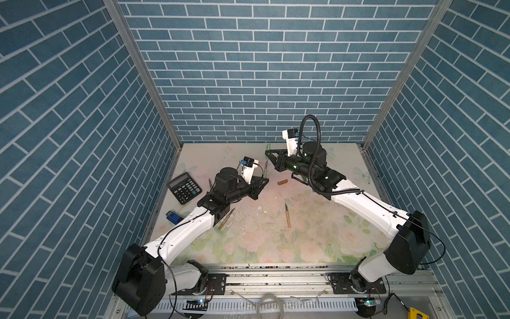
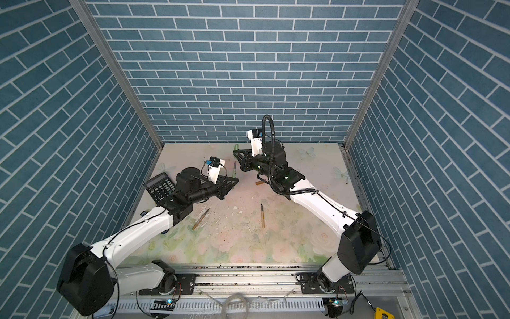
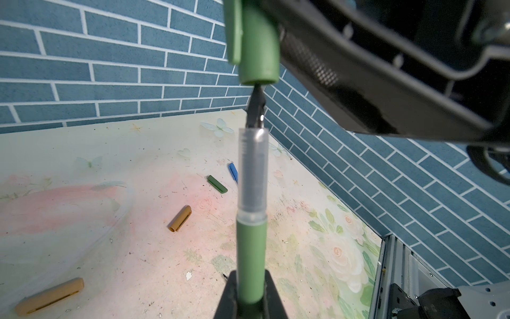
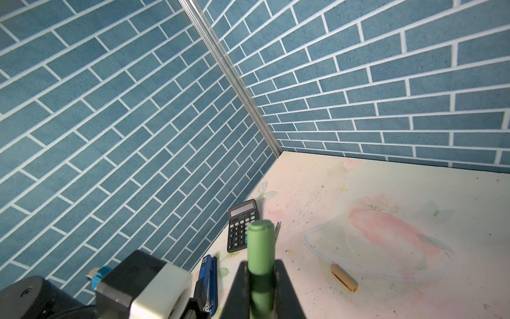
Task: Insert the pens into the pen caps
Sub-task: 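Lift the green cap with the right gripper over the upright pen tip, then lower the green cap onto the pen tip held by the left gripper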
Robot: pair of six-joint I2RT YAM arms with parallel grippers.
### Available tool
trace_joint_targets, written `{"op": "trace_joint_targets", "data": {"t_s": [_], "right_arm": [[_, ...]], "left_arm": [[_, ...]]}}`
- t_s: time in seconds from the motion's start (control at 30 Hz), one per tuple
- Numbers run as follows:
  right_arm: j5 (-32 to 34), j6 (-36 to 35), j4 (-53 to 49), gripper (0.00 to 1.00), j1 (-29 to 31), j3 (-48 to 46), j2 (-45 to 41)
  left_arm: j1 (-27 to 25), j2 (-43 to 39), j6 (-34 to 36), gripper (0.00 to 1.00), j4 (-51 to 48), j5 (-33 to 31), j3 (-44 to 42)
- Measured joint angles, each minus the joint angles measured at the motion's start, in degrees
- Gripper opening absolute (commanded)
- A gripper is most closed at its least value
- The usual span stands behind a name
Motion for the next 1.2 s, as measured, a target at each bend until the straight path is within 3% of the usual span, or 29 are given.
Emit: {"op": "trace_joint_targets", "data": {"t_s": [1.2], "right_arm": [[-0.9, 3.4, 7.3, 0.14, 1.4, -4.5, 1.0]], "left_arm": [[-0.1, -2.3, -2.4, 0.00, -2.1, -2.3, -0.8]]}}
